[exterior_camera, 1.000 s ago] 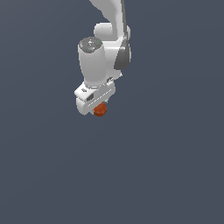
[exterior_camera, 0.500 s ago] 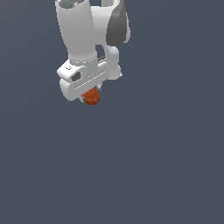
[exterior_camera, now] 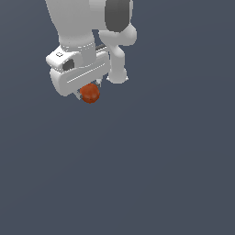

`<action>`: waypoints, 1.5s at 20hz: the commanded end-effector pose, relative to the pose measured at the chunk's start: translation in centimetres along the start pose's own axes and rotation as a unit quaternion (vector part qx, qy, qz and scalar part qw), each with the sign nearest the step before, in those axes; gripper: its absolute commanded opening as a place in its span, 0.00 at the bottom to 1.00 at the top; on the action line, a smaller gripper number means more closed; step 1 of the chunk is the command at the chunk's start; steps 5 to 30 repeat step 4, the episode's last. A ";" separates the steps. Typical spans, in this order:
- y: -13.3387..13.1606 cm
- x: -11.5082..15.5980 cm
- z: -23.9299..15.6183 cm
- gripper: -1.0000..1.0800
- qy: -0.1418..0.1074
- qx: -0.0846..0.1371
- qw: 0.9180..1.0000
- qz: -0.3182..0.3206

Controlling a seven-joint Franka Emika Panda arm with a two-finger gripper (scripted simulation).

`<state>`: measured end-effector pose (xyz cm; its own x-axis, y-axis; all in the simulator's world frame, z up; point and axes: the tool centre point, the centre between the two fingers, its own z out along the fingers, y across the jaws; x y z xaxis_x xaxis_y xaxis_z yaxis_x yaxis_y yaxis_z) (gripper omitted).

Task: Pick up the object and move it to a goal position.

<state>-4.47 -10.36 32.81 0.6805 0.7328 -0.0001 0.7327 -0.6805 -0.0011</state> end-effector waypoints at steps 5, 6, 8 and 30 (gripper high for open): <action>0.3 0.0 -0.7 0.00 0.000 -0.001 1.000 0.000; 0.3 0.0 -0.7 0.00 0.000 -0.001 1.000 0.000; 0.3 0.0 -0.7 0.00 0.000 -0.001 1.000 0.000; 0.3 0.0 -0.7 0.00 0.000 -0.001 1.000 0.000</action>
